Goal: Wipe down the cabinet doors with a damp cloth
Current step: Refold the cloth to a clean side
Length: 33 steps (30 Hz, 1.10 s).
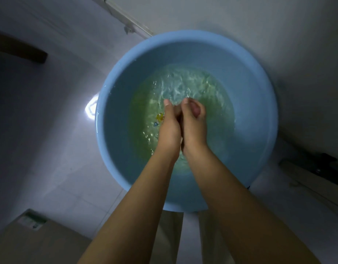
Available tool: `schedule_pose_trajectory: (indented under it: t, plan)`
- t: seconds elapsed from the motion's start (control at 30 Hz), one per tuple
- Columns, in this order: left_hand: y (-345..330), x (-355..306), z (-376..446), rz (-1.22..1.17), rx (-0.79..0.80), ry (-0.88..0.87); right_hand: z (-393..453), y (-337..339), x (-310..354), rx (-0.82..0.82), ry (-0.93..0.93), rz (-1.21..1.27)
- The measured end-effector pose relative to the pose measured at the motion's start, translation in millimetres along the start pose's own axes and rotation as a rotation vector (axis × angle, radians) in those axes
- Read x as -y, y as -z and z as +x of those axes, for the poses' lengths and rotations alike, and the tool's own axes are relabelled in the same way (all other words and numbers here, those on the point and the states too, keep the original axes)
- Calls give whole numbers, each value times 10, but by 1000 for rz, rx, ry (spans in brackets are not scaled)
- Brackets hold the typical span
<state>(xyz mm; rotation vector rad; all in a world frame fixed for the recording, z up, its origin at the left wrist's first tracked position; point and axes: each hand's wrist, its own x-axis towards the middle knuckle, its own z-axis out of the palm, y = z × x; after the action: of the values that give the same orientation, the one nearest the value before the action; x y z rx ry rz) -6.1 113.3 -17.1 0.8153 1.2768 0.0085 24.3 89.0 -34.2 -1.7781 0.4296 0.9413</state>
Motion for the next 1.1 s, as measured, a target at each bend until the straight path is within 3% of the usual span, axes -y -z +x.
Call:
schedule_pose_trajectory:
  t: [0.1,0.3,0.4,0.57,0.73,0.83,1.0,1.1]
  plan:
    - [-68,32,-42,122,-28,-52,65,94,2,-68,11,27]
    - [-99,-16,-113,42,-17,-13,133,184,34,-214,107,-78]
    - [-113,-15,-120,45,-18,3,77,229,79,-147,64,-223]
    - [-139,12,-120,67,-38,1,12,293,138,-34,55,-211]
    - [-194,78,-120,-7,-38,44,-19,269,118,-12,71,-178]
    - [-255,93,-139,-176,1,71,-60,282,129,-32,132,-139]
    - [-240,-128,-142,-341,-104,122,-226,351,95,175,91,-32]
    - [-268,-243,-179,-286,-116,105,-361,369,93,179,16,74]
